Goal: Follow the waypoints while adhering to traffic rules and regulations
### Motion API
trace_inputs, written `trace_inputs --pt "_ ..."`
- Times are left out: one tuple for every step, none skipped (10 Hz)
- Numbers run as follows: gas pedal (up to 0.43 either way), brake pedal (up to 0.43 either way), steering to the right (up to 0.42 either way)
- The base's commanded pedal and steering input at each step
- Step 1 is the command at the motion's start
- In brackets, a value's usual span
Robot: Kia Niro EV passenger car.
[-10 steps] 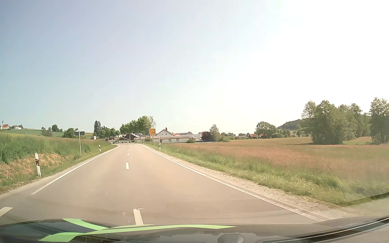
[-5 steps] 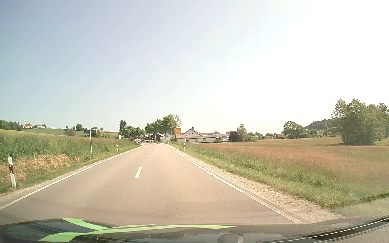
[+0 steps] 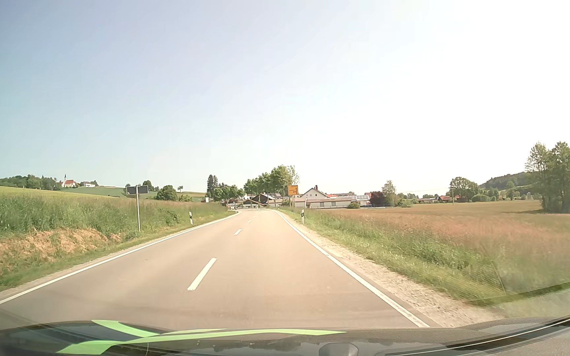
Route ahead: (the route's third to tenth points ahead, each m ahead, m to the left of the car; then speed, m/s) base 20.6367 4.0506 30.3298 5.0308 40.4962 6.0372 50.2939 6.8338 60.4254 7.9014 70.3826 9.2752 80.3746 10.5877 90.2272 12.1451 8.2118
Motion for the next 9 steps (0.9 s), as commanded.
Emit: trace_inputs --pt "0.28 0.0 -0.084" --pt "0.28 0.0 -0.081" --pt "0.28 0.0 -0.077" --pt "0.28 0.0 -0.07" --pt "0.28 0.0 -0.062" --pt "0.28 0.0 -0.052" --pt "0.28 0.0 -0.042" --pt "0.28 0.0 -0.026" --pt "0.28 0.0 -0.011"
